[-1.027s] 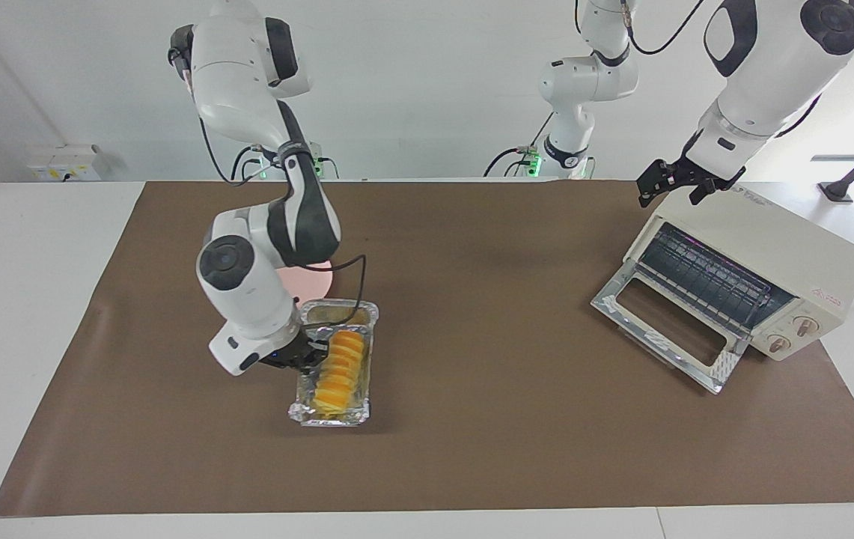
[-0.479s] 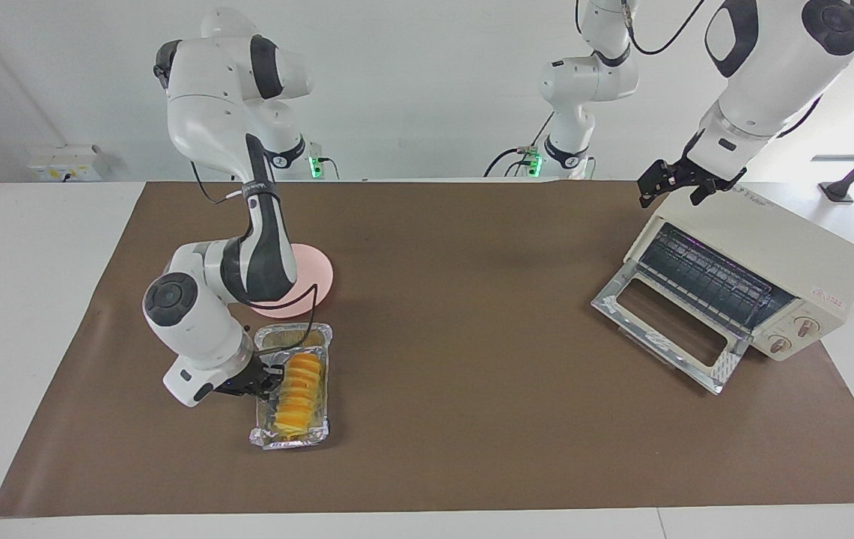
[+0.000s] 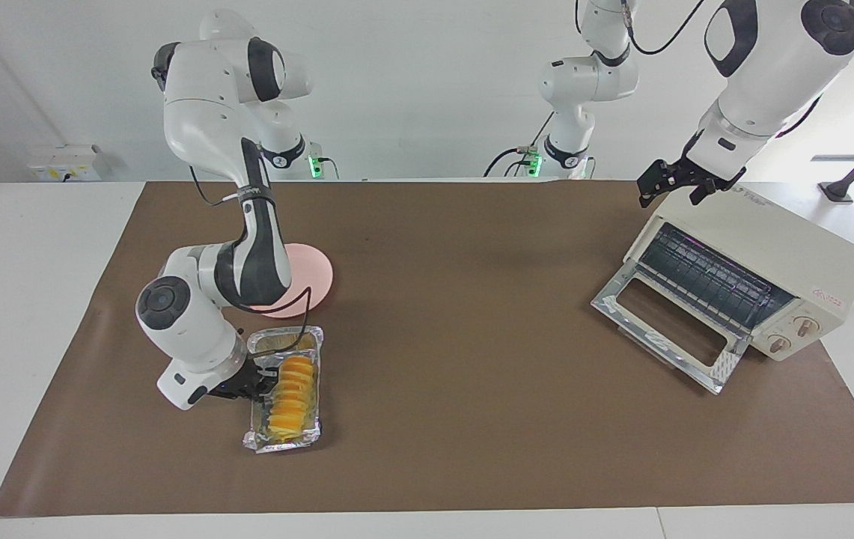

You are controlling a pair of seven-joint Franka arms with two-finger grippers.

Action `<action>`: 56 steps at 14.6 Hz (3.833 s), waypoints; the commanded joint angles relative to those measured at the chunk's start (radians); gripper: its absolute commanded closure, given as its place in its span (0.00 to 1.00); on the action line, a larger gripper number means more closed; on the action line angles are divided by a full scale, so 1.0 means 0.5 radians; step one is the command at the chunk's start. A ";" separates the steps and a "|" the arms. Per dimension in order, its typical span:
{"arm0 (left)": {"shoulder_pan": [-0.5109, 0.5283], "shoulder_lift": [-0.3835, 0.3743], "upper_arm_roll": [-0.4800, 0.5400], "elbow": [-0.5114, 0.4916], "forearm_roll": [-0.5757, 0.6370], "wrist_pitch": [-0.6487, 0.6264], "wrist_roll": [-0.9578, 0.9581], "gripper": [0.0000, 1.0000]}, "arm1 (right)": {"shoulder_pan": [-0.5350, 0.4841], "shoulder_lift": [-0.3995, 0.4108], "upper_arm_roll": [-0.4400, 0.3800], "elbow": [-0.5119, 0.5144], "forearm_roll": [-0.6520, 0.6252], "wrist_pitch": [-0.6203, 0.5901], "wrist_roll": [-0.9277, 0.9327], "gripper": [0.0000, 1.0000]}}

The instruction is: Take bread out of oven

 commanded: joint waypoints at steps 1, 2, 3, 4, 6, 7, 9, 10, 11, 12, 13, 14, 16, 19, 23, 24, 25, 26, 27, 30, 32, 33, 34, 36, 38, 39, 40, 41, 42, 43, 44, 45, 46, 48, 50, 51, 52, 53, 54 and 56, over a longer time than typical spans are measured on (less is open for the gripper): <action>0.020 -0.045 -0.011 -0.038 0.026 0.026 0.022 0.00 | -0.005 -0.059 0.015 -0.046 -0.014 -0.047 -0.033 0.00; 0.020 -0.048 -0.011 -0.041 0.026 0.026 0.022 0.00 | -0.008 -0.090 0.015 -0.055 -0.014 -0.126 -0.036 0.00; 0.020 -0.045 -0.011 -0.041 0.026 0.026 0.022 0.00 | -0.005 -0.105 0.012 -0.052 -0.017 -0.167 -0.033 0.00; 0.020 -0.045 -0.011 -0.041 0.026 0.026 0.022 0.00 | 0.007 -0.124 0.012 -0.052 -0.026 -0.176 -0.033 0.00; 0.020 -0.045 -0.011 -0.041 0.026 0.026 0.022 0.00 | 0.035 -0.139 0.012 -0.031 -0.090 -0.198 -0.021 0.00; 0.020 -0.045 -0.011 -0.041 0.026 0.026 0.022 0.00 | 0.084 -0.136 0.012 -0.031 -0.112 -0.183 -0.012 0.00; 0.020 -0.045 -0.011 -0.041 0.026 0.026 0.022 0.00 | 0.155 -0.133 0.012 -0.031 -0.182 -0.167 0.113 0.00; 0.020 -0.045 -0.011 -0.041 0.026 0.026 0.022 0.00 | 0.176 -0.133 0.012 -0.034 -0.213 -0.131 0.178 0.01; 0.020 -0.045 -0.011 -0.041 0.026 0.026 0.022 0.00 | 0.182 -0.133 0.012 -0.055 -0.225 -0.073 0.190 0.02; 0.020 -0.045 -0.011 -0.041 0.026 0.026 0.022 0.00 | 0.182 -0.133 0.012 -0.077 -0.228 -0.042 0.191 0.03; 0.020 -0.045 -0.011 -0.041 0.026 0.026 0.022 0.00 | 0.179 -0.133 0.012 -0.098 -0.228 -0.020 0.191 0.03; 0.020 -0.045 -0.011 -0.041 0.026 0.026 0.022 0.00 | 0.182 -0.133 0.012 -0.126 -0.231 0.017 0.191 0.04; 0.020 -0.045 -0.011 -0.041 0.026 0.026 0.022 0.00 | 0.182 -0.133 0.012 -0.166 -0.231 0.072 0.194 0.05; 0.020 -0.045 -0.011 -0.041 0.026 0.026 0.022 0.00 | 0.182 -0.127 0.012 -0.218 -0.231 0.179 0.197 0.14; 0.020 -0.045 -0.011 -0.041 0.026 0.026 0.022 0.00 | 0.176 -0.124 0.015 -0.224 -0.222 0.198 0.197 0.70; 0.020 -0.045 -0.011 -0.038 0.026 0.026 0.022 0.00 | 0.176 -0.124 0.018 -0.224 -0.219 0.204 0.197 0.92; 0.020 -0.045 -0.011 -0.041 0.026 0.026 0.022 0.00 | 0.176 -0.124 0.018 -0.224 -0.219 0.201 0.197 1.00; 0.020 -0.045 -0.011 -0.041 0.026 0.026 0.022 0.00 | 0.176 -0.124 0.018 -0.224 -0.222 0.198 0.197 1.00; 0.020 -0.045 -0.011 -0.038 0.026 0.026 0.022 0.00 | 0.176 -0.127 0.018 -0.221 -0.219 0.189 0.194 1.00; 0.020 -0.045 -0.011 -0.041 0.026 0.026 0.022 0.00 | 0.155 -0.139 0.018 -0.194 -0.222 0.088 0.178 1.00; 0.020 -0.045 -0.011 -0.041 0.026 0.026 0.022 0.00 | 0.152 -0.206 0.018 -0.193 -0.222 -0.040 0.172 1.00; 0.020 -0.045 -0.011 -0.041 0.026 0.026 0.022 0.00 | 0.155 -0.249 0.018 -0.193 -0.222 -0.126 0.169 1.00; 0.020 -0.045 -0.011 -0.041 0.026 0.026 0.022 0.00 | 0.158 -0.307 0.018 -0.193 -0.222 -0.209 0.169 1.00; 0.020 -0.045 -0.011 -0.041 0.026 0.026 0.022 0.00 | 0.164 -0.424 0.018 -0.215 -0.219 -0.378 0.169 1.00; 0.020 -0.045 -0.011 -0.041 0.026 0.026 0.022 0.00 | 0.161 -0.559 0.018 -0.279 -0.216 -0.525 0.172 1.00; 0.020 -0.045 -0.011 -0.041 0.026 0.026 0.022 0.00 | 0.164 -0.681 0.021 -0.407 -0.204 -0.556 0.184 1.00; 0.020 -0.045 -0.011 -0.041 0.026 0.026 0.022 0.00 | 0.176 -0.843 0.021 -0.606 -0.198 -0.523 0.194 1.00; 0.020 -0.045 -0.011 -0.041 0.026 0.026 0.022 0.00 | 0.182 -0.997 0.021 -0.805 -0.195 -0.462 0.197 1.00; 0.020 -0.045 -0.011 -0.041 0.026 0.026 0.022 0.00 | 0.186 -1.147 0.024 -1.023 -0.192 -0.367 0.200 1.00; 0.020 -0.045 -0.011 -0.041 0.026 0.026 0.022 0.00 | 0.186 -1.300 0.027 -1.237 -0.186 -0.263 0.227 1.00; 0.020 -0.048 -0.011 -0.041 0.026 0.026 0.022 0.00 | 0.207 -1.414 0.033 -1.397 -0.185 -0.195 0.276 1.00; 0.020 -0.045 -0.011 -0.038 0.026 0.026 0.022 0.00 | 0.265 -1.516 0.033 -1.539 -0.185 -0.125 0.328 1.00; 0.020 -0.048 -0.011 -0.041 0.026 0.026 0.022 0.00 | 0.302 -1.596 0.033 -1.665 -0.185 -0.057 0.368 1.00; 0.020 -0.045 -0.011 -0.041 0.026 0.026 0.022 0.00 | 0.366 -1.713 0.033 -1.922 -0.185 0.160 0.421 1.00; 0.020 -0.045 -0.011 -0.038 0.026 0.026 0.022 0.00 | 0.370 -1.811 0.033 -2.192 -0.185 0.406 0.424 1.00; 0.020 -0.045 -0.011 -0.041 0.026 0.026 0.022 0.00 | 0.367 -1.820 0.033 -2.282 -0.185 0.498 0.418 1.00; 0.020 -0.048 -0.011 -0.041 0.026 0.026 0.022 0.00 | 0.367 -1.802 0.030 -2.319 -0.185 0.569 0.421 1.00; 0.020 -0.045 -0.011 -0.038 0.026 0.026 0.022 0.00 | 0.370 -1.772 0.033 -2.341 -0.185 0.627 0.424 1.00; 0.020 -0.045 -0.011 -0.041 0.026 0.026 0.022 0.00 | 0.370 -1.744 0.033 -2.359 -0.185 0.682 0.424 1.00; 0.020 -0.045 -0.011 -0.041 0.026 0.026 0.022 0.00 | 0.370 -1.719 0.033 -2.420 -0.185 0.796 0.421 1.00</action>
